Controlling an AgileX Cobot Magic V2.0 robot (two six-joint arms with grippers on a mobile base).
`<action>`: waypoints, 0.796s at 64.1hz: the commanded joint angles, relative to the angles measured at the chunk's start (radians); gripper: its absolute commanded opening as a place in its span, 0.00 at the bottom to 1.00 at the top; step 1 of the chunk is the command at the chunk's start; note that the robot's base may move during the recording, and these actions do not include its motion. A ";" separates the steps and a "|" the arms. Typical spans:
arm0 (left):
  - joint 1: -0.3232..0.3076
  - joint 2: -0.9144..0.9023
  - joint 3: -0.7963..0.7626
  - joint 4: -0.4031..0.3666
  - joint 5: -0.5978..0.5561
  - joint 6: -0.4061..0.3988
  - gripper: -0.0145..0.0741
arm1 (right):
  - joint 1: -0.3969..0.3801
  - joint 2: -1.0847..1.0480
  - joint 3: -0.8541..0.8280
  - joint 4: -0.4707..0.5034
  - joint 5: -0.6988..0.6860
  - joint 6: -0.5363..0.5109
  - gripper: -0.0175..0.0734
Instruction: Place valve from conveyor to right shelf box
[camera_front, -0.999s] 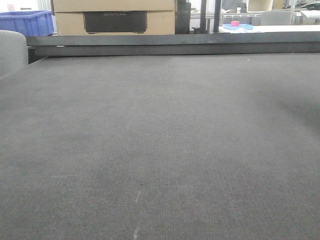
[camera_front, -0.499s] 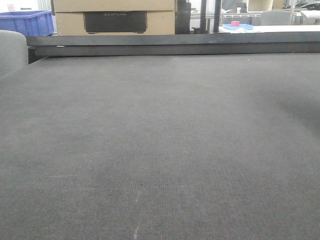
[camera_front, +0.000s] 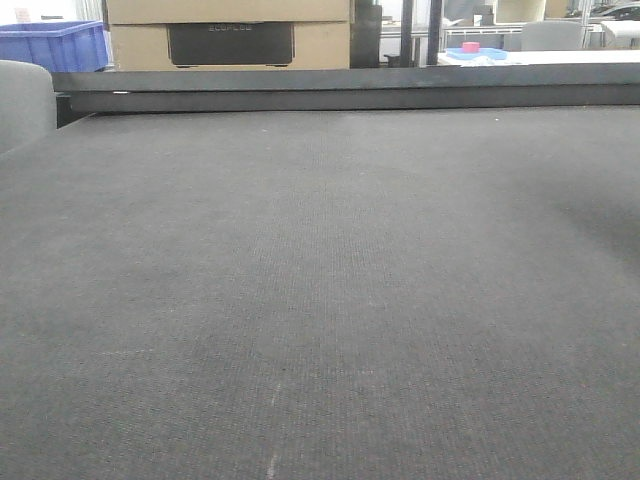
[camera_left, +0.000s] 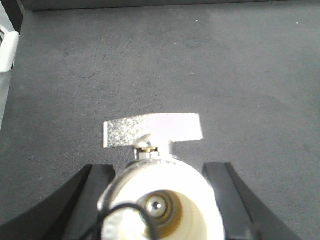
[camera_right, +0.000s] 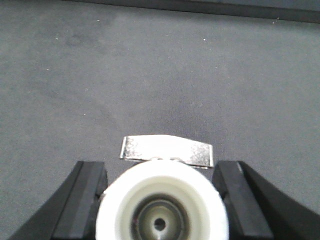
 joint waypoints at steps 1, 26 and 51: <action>-0.005 -0.010 -0.013 -0.011 -0.048 -0.005 0.04 | 0.001 -0.014 -0.016 -0.001 -0.070 -0.006 0.01; -0.005 -0.010 -0.013 -0.011 -0.048 -0.005 0.04 | 0.001 -0.014 -0.016 -0.001 -0.072 -0.006 0.01; -0.005 -0.010 -0.013 -0.011 -0.048 -0.005 0.04 | 0.001 -0.014 -0.016 -0.001 -0.072 -0.006 0.01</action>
